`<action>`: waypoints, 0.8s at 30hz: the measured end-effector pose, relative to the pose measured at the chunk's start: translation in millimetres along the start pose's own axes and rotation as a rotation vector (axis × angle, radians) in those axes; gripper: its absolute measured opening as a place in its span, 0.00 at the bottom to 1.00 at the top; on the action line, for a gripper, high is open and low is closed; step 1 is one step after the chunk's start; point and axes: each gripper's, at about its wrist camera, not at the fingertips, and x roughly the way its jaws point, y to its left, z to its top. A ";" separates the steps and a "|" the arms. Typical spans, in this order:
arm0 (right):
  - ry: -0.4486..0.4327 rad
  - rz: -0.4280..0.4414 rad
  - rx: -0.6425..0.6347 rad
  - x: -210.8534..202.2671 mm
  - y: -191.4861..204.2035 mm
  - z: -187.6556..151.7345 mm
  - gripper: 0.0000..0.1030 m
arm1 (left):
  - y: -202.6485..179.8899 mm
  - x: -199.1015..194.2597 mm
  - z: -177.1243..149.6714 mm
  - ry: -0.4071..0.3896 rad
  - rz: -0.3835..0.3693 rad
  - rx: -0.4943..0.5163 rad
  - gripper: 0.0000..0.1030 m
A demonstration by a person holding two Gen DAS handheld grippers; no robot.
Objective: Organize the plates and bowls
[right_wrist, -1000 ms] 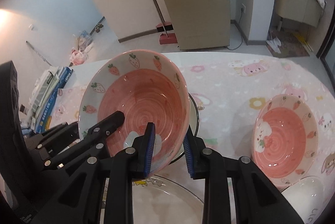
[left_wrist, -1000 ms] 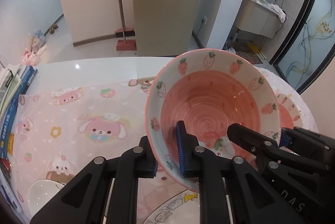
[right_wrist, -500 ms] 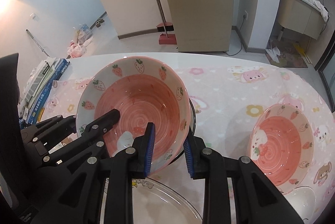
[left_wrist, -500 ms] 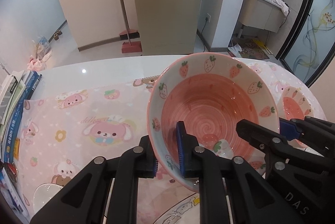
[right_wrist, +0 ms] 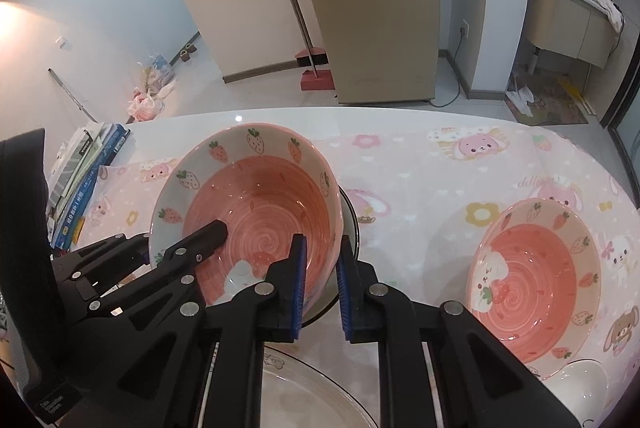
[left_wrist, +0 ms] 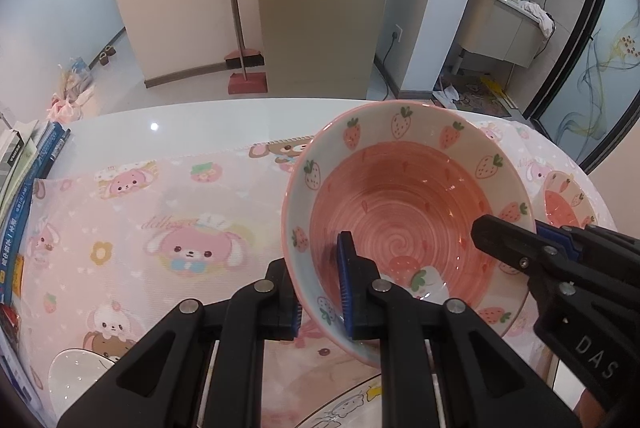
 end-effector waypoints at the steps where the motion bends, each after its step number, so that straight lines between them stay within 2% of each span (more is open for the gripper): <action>1: 0.000 -0.001 0.001 -0.2 1.3 0.0 0.15 | 1.0 0.0 0.2 0.002 -0.003 -0.004 0.13; 5: -0.008 -0.023 0.006 -3.1 -2.4 0.8 0.15 | -0.5 -2.9 1.5 -0.005 0.017 0.006 0.13; 6: -0.014 -0.035 0.006 -3.7 -2.3 1.0 0.12 | -1.0 -5.5 2.3 -0.019 0.023 0.015 0.14; 8: -0.006 -0.040 0.011 -2.6 -4.3 0.9 0.12 | -3.4 -9.7 3.1 -0.034 0.012 0.023 0.21; 10: 0.004 -0.028 0.016 0.1 -7.4 1.3 0.11 | -6.7 -9.7 2.2 -0.034 0.018 0.026 0.21; 12: 0.013 -0.022 0.025 2.7 -9.9 1.8 0.11 | -6.8 -9.3 2.2 -0.040 0.034 0.031 0.18; 15: 0.005 -0.018 0.032 0.2 -10.3 2.0 0.11 | -1.2 -9.1 3.0 -0.037 0.041 0.006 0.07; 20: -0.029 0.023 0.086 -8.8 -21.4 4.8 0.11 | 7.2 -11.2 5.3 -0.041 -0.013 -0.035 0.04; 24: -0.024 0.011 0.081 -4.1 -24.5 5.5 0.11 | 4.2 -12.3 5.4 -0.048 -0.006 -0.033 0.04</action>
